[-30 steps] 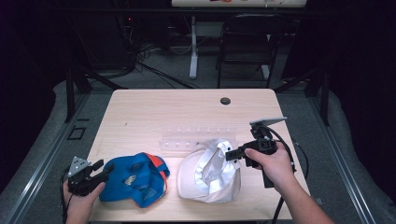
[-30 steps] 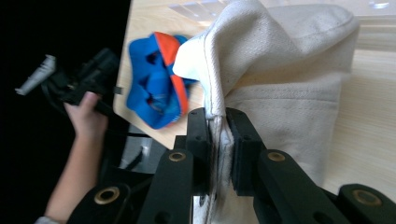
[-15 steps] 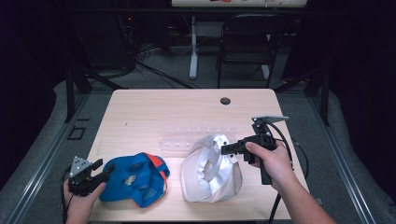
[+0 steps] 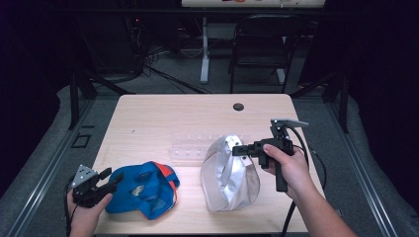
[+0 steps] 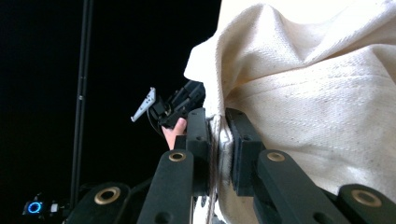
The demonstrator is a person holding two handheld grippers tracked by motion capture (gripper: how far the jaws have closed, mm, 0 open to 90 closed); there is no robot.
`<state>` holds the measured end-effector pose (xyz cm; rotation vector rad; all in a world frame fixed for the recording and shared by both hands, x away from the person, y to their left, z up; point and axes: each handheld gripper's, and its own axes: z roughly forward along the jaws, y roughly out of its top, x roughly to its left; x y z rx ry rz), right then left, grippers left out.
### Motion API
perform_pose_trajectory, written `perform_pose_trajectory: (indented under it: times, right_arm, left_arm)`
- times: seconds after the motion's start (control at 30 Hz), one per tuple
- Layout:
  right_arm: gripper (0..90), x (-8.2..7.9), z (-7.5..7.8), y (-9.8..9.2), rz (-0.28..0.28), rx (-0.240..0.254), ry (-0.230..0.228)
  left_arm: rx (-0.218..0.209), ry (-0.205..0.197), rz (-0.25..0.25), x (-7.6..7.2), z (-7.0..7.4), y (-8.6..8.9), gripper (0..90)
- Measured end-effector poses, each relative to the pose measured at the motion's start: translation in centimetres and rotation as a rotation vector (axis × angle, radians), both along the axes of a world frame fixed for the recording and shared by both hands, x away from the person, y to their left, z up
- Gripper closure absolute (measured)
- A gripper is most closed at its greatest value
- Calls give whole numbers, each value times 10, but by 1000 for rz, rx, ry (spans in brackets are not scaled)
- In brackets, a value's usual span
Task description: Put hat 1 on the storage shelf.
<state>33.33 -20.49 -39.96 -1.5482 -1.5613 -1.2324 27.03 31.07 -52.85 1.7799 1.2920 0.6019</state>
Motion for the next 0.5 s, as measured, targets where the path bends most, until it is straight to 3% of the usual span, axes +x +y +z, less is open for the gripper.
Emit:
perform_pose_trajectory:
  times: [0.23,0.5]
  right_arm:
    - [809,7,2,-2,-7,61,2]
    - [809,16,18,-3,-22,135,-16]
  left_arm:
    - [13,-21,-36,0,11,-14,487]
    - [41,-48,-128,-2,30,-40,464]
